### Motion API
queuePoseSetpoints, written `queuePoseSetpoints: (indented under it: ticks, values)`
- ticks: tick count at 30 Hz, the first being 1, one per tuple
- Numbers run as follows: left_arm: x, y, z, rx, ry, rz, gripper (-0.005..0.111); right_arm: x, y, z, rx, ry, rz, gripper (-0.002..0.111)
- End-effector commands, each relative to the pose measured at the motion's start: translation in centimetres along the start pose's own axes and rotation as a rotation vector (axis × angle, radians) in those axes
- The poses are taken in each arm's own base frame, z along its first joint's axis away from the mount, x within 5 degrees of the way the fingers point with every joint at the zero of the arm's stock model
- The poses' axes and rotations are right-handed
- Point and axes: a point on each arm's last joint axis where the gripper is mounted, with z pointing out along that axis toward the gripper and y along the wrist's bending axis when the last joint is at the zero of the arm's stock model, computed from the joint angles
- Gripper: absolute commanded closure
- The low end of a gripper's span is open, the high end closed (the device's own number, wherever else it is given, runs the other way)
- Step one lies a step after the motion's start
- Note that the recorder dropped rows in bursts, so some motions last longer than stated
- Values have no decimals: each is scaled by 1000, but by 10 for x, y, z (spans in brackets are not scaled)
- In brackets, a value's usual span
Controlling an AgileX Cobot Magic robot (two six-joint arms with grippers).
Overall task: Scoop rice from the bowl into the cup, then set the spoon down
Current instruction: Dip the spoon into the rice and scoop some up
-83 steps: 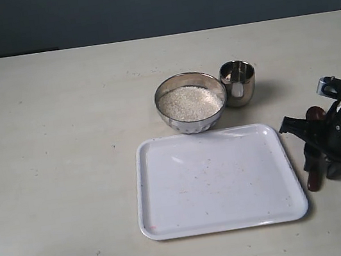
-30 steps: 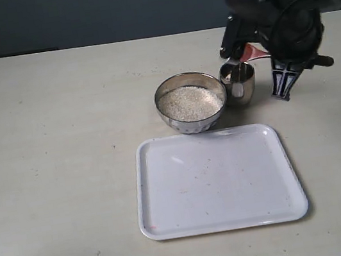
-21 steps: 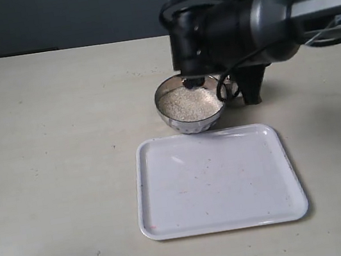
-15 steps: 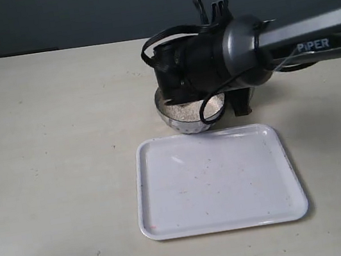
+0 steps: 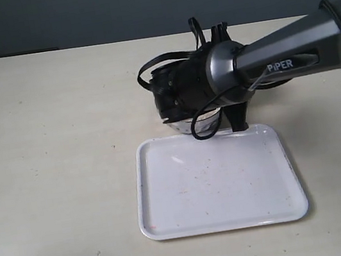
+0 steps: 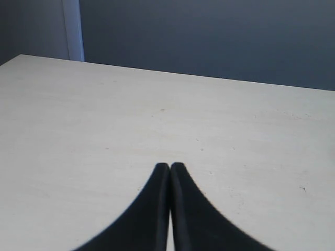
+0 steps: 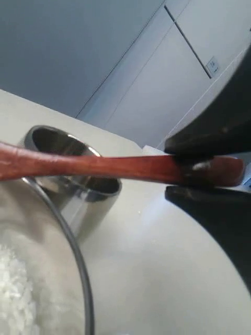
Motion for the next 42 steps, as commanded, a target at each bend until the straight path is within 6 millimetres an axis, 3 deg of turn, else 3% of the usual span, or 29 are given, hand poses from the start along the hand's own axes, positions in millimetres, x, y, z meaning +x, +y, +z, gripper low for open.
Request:
queuePoseSetpoints:
  ticks: [1,17,31,42]
  values:
    - [-3,0,0,1,-17,-5,106,0,0,-1,-17,6,10,109]
    - [-3,0,0,1,-17,-5,106,-6,17,-15,-124,-22,-63,109]
    - [-3,0,0,1,-17,-5,106,-6,17,-16,-119,-23,-68,109]
    - [-3,0,0,1,-17,-5,106,2,17,-18,-226,-26,4,109]
